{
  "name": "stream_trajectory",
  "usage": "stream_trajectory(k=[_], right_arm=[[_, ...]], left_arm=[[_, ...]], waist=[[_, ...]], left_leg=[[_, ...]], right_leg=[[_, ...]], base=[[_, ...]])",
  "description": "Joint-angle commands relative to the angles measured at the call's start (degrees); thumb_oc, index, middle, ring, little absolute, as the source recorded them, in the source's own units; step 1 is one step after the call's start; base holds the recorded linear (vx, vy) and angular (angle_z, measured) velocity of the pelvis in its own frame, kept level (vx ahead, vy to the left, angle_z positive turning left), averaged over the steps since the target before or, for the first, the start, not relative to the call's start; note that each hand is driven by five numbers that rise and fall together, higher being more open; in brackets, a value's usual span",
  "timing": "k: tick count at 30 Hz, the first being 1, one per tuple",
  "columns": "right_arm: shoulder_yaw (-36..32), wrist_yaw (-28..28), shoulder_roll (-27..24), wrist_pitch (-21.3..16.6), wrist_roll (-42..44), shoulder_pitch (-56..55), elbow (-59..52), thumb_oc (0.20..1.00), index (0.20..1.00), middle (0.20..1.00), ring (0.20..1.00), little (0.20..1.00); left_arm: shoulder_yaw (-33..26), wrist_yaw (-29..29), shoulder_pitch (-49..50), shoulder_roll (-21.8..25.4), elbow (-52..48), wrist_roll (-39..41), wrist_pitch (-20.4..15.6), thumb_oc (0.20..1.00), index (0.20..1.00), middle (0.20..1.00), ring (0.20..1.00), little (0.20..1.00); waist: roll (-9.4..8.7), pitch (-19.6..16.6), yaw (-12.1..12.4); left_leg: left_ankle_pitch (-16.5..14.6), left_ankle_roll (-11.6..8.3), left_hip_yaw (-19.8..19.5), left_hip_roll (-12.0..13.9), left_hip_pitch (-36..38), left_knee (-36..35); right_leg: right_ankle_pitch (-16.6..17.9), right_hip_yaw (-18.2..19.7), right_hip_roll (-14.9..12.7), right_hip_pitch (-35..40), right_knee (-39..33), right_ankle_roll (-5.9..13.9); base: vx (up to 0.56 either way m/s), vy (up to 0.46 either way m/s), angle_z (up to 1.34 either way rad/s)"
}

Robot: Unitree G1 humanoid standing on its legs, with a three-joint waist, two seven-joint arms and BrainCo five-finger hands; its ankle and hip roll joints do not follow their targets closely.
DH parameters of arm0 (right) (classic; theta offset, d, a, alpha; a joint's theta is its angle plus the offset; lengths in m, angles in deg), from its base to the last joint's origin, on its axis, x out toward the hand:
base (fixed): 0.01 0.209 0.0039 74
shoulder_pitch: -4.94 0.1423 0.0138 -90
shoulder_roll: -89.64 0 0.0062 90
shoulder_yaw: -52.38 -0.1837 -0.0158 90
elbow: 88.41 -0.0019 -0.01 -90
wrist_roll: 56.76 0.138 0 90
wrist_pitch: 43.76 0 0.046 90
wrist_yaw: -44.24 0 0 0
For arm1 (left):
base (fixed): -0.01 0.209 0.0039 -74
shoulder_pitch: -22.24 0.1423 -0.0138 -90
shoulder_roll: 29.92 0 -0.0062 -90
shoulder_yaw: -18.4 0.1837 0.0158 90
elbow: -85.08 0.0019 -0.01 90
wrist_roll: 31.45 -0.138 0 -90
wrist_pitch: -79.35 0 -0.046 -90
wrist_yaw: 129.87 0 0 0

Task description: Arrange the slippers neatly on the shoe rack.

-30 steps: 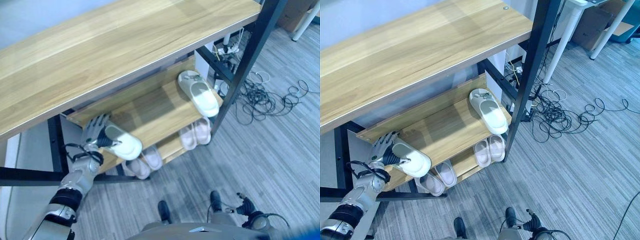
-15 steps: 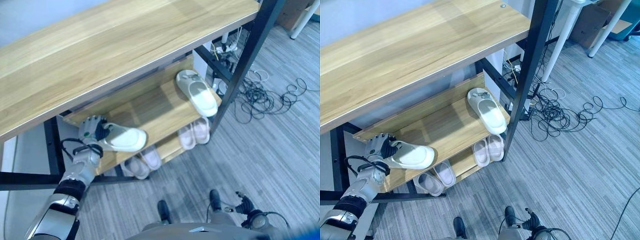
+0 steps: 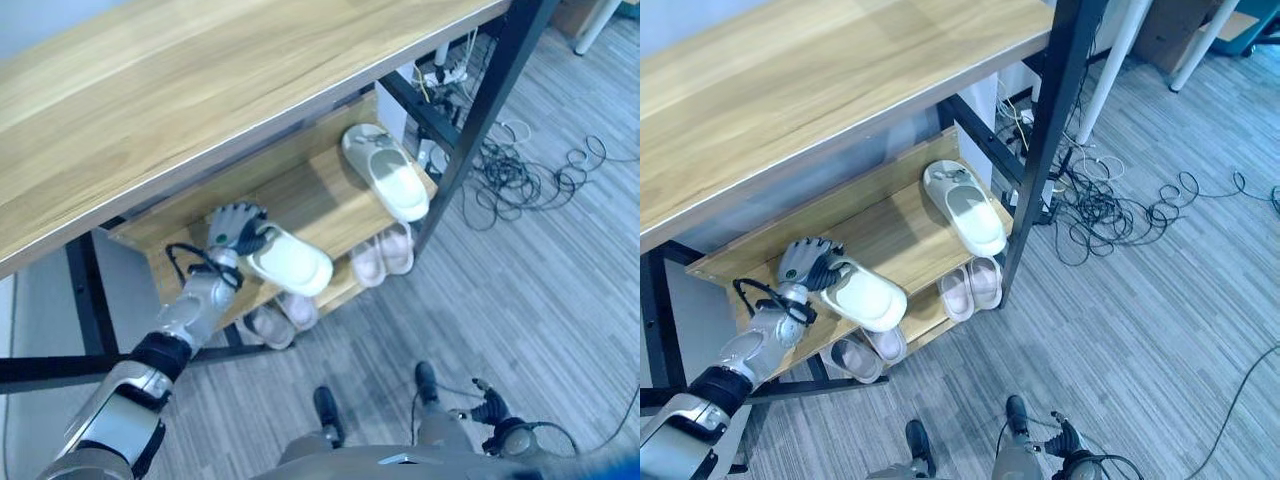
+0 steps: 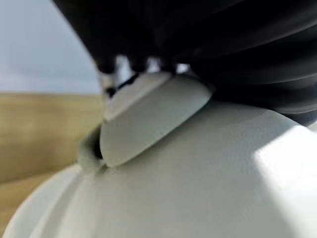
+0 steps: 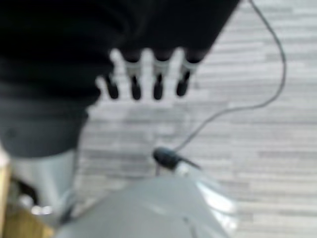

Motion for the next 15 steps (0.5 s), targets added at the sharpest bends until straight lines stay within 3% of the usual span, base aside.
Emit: stream_trajectory(k=[1, 15], right_arm=[[1.25, -0.80, -2.58, -0.65, 0.68, 0.02, 0.91, 1.000, 1.000, 1.000, 1.000, 1.000], [2.41, -2.22, -4.30, -1.20, 0.33, 0.30, -0.63, 1.000, 1.000, 1.000, 1.000, 1.000]], left_arm=[[0.63, 1.43, -4.65, -4.88, 1.25, -1.81, -3.28, 0.200, 0.200, 0.200, 0.200, 0.200], [5.30, 3.40, -15.27, -5.57, 6.00, -2.24, -1.82, 0.200, 0.200, 0.200, 0.200, 0.200]], waist=[[1.84, -0.34, -2.39], [2.45, 0.84, -4.55]], left_leg=[[2.41, -5.05, -3.51, 4.02, -1.46, 0.42], [2.88, -5.55, -1.63, 5.23, -1.61, 0.42]], right_leg=[[0.47, -0.76, -0.29, -1.06, 0.79, 2.97], [0.99, 1.10, 0.69, -3.50, 1.16, 3.12]], base=[[0.01, -0.022, -0.10], [0.00, -0.027, -0.08]])
